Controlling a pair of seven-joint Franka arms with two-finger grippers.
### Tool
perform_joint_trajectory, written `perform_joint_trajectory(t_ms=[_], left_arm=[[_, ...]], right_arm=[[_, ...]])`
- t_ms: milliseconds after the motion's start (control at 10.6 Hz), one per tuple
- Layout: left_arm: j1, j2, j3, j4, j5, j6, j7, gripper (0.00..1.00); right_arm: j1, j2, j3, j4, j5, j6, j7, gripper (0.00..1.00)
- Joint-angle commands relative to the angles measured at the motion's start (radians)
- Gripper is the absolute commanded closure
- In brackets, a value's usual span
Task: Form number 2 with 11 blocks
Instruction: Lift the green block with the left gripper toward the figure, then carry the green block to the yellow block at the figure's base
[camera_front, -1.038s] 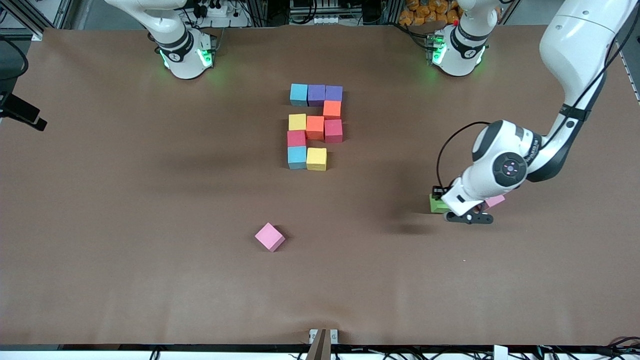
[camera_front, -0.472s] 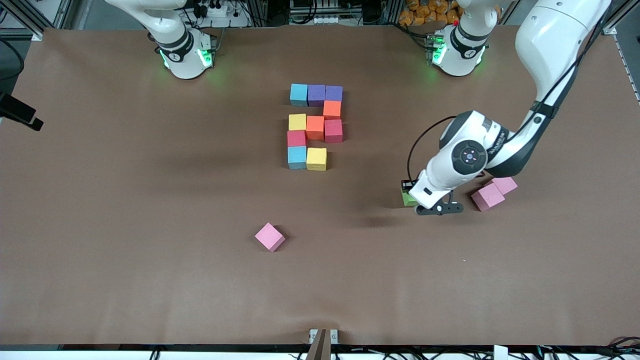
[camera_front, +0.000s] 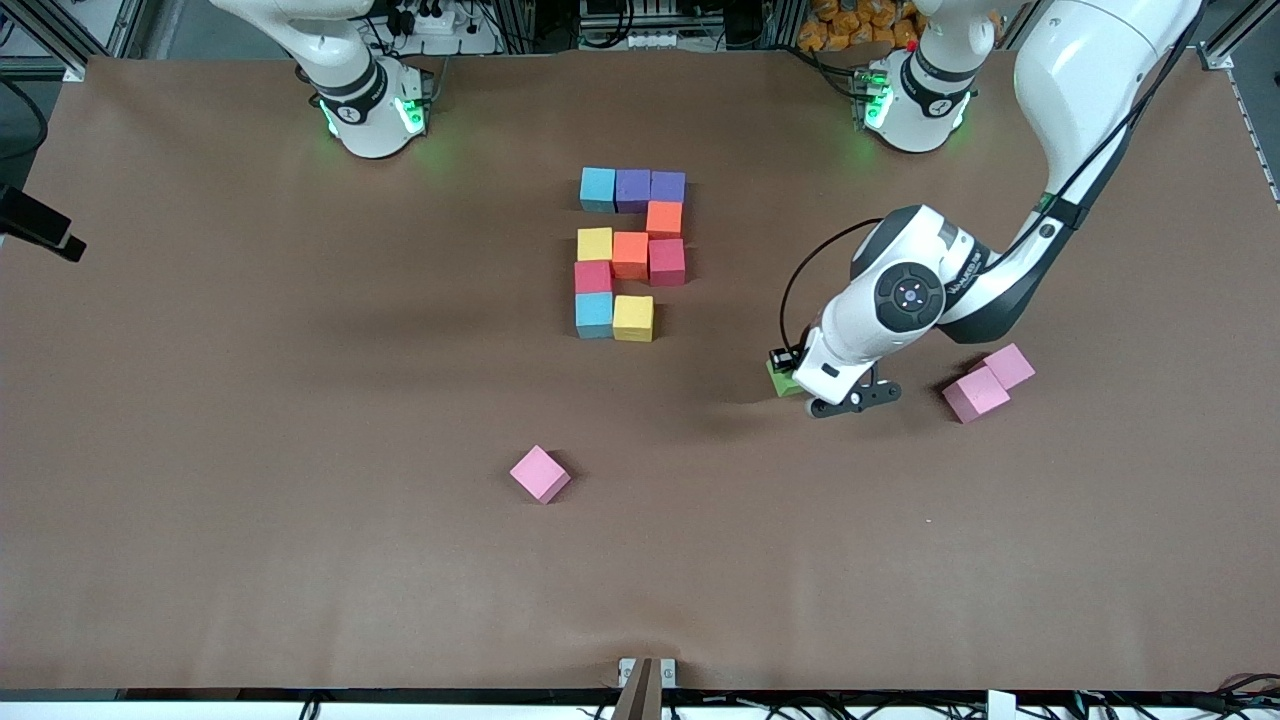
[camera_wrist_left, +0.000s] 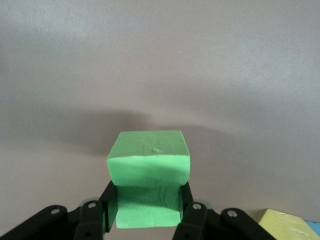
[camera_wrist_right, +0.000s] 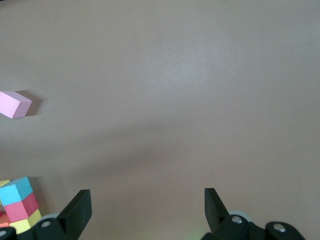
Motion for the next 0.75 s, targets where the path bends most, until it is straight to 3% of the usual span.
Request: perform_joint_trajectory(t_ms=[0, 189, 660], left_arm=[[0.000, 0.009, -0.023, 0.004, -0.031, -0.017, -0.107, 0.60], [-0.030, 0.012, -0.023, 0.007, -0.085, -0.012, -0.242, 0.60], [-0.095, 0.020, -0.022, -0.008, -0.079, 0.049, -0.689, 0.59]], right_arm=[[-0.020, -0.003, 0.013, 0.009, -0.009, -0.013, 0.002, 0.00], [-0.020, -0.003, 0.011, 0.009, -0.011, -0.013, 0.003, 0.00], [-0.035, -0.002, 0.013, 0.009, -0.008, -0.011, 0.003, 0.00]])
